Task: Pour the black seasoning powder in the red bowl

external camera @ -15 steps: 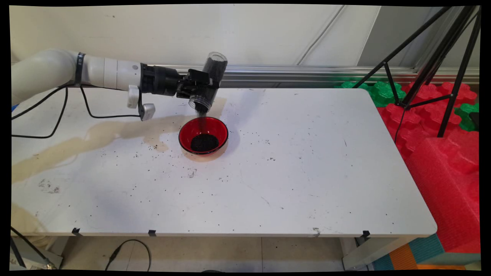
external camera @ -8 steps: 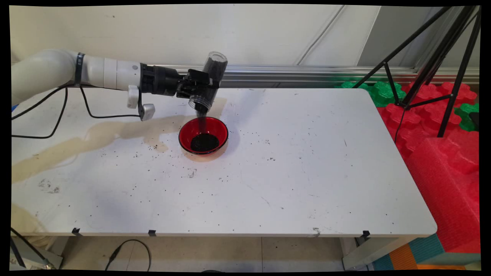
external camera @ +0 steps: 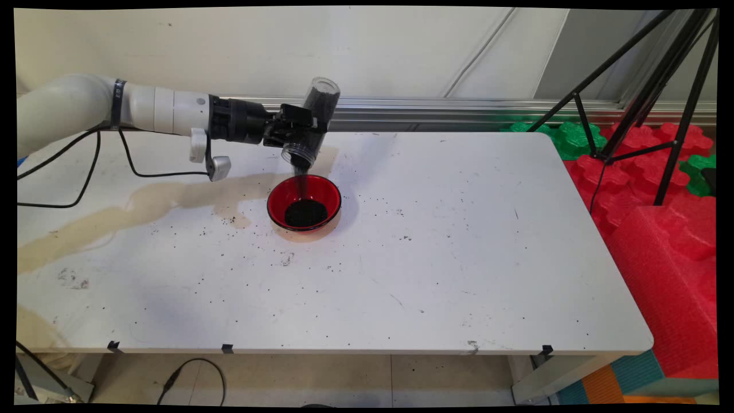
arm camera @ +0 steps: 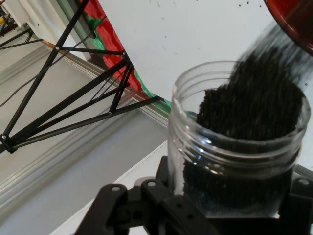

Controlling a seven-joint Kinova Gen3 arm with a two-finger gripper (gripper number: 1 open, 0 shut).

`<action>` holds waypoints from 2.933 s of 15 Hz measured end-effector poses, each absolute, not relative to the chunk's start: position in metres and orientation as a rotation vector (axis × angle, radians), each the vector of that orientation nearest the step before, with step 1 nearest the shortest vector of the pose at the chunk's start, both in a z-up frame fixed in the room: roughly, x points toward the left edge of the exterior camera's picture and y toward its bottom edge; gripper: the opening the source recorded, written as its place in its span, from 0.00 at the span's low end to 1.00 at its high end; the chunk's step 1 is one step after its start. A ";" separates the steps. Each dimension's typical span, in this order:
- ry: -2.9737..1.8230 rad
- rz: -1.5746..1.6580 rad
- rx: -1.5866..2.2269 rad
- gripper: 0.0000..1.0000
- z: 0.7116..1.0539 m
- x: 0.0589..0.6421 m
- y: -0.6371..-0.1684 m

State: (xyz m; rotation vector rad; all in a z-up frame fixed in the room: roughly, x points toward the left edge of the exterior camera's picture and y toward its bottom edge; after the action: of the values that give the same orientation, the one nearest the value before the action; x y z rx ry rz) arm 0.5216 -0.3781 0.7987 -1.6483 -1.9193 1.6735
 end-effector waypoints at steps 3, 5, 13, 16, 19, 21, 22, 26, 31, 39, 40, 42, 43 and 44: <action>-1.918 1.675 -1.651 0.00 0.799 0.522 -0.378; -1.917 1.675 -1.653 0.00 0.798 0.522 -0.377; -1.914 1.676 -1.658 0.00 0.798 0.522 -0.377; -1.913 1.677 -1.661 0.00 0.797 0.521 -0.377; -1.912 1.679 -1.664 0.00 0.797 0.521 -0.377; -1.911 1.680 -1.667 0.00 0.797 0.521 -0.377; -1.911 1.681 -1.668 0.00 0.797 0.521 -0.377; -1.909 1.683 -1.673 0.00 0.796 0.520 -0.377; -1.908 1.684 -1.678 0.00 0.795 0.519 -0.377; -1.913 1.683 -1.671 0.00 0.795 0.519 -0.377; -1.916 1.683 -1.666 0.00 0.795 0.519 -0.377; -1.921 1.680 -1.654 0.00 0.795 0.519 -0.378; -1.925 1.679 -1.643 0.00 0.795 0.520 -0.378; -1.931 1.676 -1.631 0.00 0.795 0.520 -0.378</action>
State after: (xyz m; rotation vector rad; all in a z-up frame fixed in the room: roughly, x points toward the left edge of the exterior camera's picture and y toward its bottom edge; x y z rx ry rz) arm 0.5199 -0.3785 0.7952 -1.6315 -1.9310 1.6758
